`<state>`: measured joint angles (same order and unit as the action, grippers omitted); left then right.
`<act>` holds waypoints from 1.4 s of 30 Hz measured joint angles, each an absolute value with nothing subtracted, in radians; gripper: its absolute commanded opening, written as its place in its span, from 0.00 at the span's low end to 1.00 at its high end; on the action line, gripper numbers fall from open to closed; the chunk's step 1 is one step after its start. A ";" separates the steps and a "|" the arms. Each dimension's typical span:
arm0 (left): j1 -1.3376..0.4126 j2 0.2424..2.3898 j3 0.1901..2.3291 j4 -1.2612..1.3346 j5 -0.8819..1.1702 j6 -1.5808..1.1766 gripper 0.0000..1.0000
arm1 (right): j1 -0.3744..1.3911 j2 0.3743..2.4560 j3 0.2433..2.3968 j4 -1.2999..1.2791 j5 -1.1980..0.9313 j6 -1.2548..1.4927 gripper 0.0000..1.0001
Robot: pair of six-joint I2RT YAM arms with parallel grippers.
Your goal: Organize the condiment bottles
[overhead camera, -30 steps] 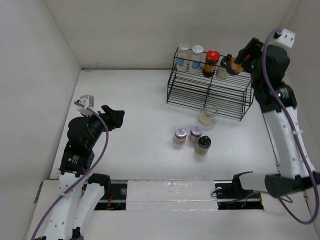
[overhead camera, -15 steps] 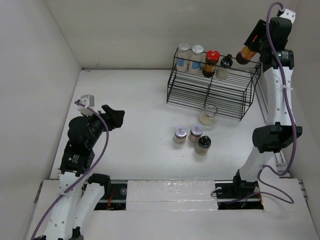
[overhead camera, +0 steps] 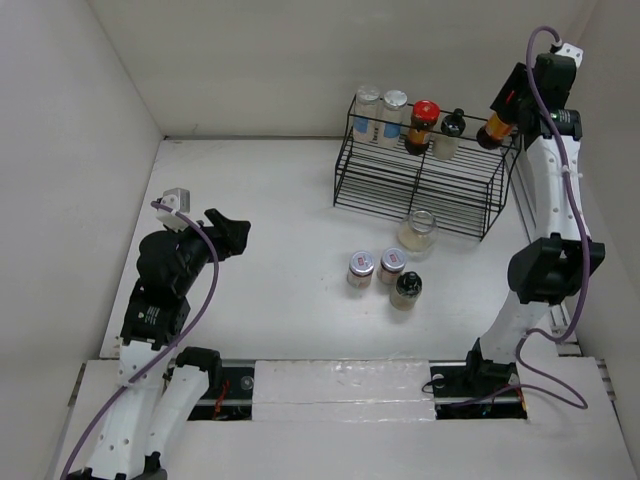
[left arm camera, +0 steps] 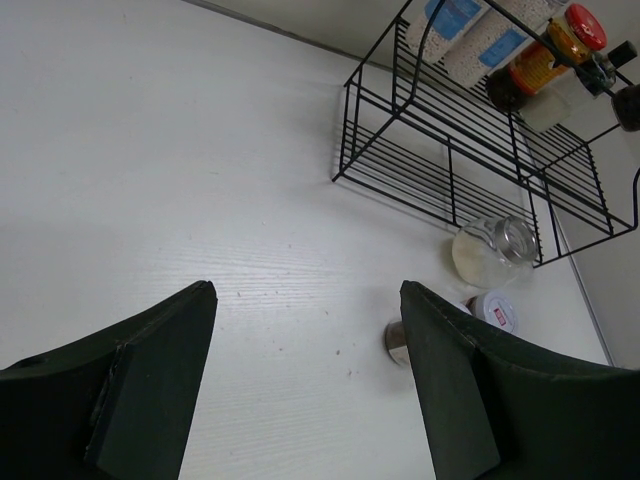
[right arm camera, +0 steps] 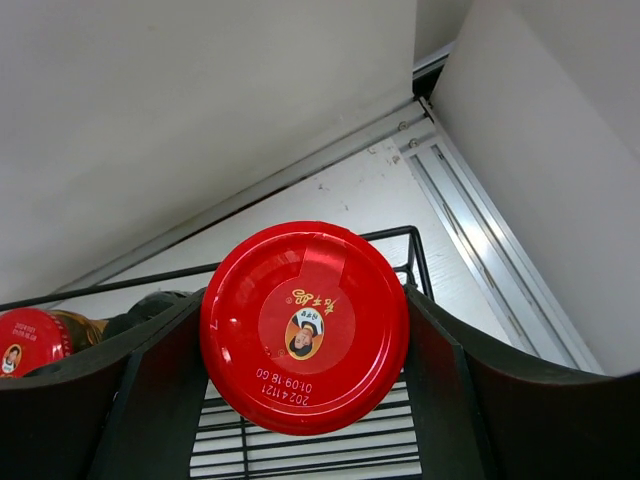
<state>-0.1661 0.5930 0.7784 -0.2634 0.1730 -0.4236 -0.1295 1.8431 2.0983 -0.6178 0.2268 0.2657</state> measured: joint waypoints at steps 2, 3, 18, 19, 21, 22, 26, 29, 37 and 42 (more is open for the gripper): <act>-0.166 0.595 0.778 -0.263 0.173 -0.423 0.70 | -0.131 1.847 2.098 -0.616 0.227 0.265 0.47; -0.166 0.596 0.778 -0.263 0.173 -0.424 0.70 | -0.131 1.847 2.098 -0.614 0.227 0.265 0.47; -0.166 0.600 0.778 -0.263 0.175 -0.419 0.70 | -0.098 1.887 2.003 -0.560 0.288 0.247 0.52; -0.166 0.600 0.778 -0.263 0.175 -0.419 0.70 | -0.093 1.895 2.001 -0.561 0.293 0.242 0.54; -0.166 0.600 0.778 -0.263 0.175 -0.419 0.70 | -0.082 1.922 2.001 -0.560 0.305 0.236 0.62; -0.166 0.600 0.778 -0.263 0.175 -0.419 0.70 | -0.076 1.934 2.000 -0.558 0.310 0.233 0.65; -0.166 0.600 0.778 -0.263 0.175 -0.419 0.70 | -0.055 1.939 1.995 -0.529 0.331 0.223 0.73; -0.166 0.600 0.778 -0.263 0.175 -0.419 0.70 | -0.044 1.939 1.980 -0.506 0.336 0.220 0.80; -0.166 0.600 0.778 -0.263 0.175 -0.419 0.70 | -0.036 1.887 1.960 -0.447 0.364 0.237 0.98; -0.166 0.600 0.778 -0.263 0.175 -0.419 0.70 | -0.028 1.729 1.890 -0.387 0.394 0.249 0.71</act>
<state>-0.1661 0.6003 0.7784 -0.2634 0.1749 -0.4187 -0.0280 1.7294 1.8900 -0.3866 0.3943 0.2485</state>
